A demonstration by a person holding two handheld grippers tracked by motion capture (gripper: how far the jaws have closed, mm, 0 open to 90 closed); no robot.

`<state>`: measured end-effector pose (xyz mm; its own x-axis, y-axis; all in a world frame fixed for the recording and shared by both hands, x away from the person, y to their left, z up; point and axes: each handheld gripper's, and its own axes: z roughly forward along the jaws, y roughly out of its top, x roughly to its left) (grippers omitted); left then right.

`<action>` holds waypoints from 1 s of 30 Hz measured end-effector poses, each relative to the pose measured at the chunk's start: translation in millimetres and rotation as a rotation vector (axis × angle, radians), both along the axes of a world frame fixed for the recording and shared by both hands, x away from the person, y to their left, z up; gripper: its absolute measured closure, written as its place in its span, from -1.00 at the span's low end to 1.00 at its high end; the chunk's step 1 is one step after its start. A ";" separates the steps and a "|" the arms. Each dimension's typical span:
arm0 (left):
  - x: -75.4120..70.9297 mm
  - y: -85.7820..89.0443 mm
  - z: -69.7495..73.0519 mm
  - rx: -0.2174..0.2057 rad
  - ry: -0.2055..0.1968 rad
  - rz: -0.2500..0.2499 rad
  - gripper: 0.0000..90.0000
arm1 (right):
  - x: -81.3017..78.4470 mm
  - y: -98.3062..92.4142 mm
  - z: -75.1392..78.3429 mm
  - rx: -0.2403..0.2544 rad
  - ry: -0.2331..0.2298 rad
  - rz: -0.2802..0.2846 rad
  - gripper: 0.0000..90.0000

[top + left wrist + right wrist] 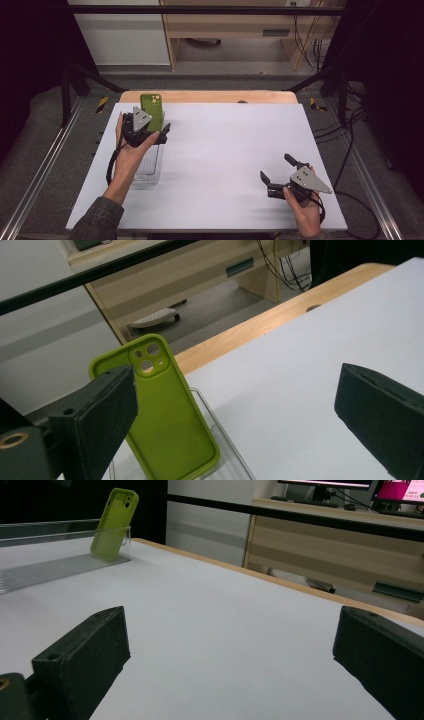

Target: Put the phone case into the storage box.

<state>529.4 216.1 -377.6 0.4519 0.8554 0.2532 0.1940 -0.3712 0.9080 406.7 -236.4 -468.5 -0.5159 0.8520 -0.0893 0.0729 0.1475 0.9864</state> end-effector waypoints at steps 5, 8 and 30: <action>-6.0 6.2 4.9 -0.068 0.001 -0.005 -0.91 | 0.0 0.3 -0.1 -0.002 0.000 -0.001 -0.96; -7.9 9.8 7.7 -0.075 -0.003 0.000 -0.92 | 0.0 0.4 0.0 -0.003 0.000 0.000 -0.96; -37.9 31.2 27.0 -0.147 -0.050 -0.031 -0.93 | -0.5 1.4 0.3 0.005 0.001 0.008 -0.96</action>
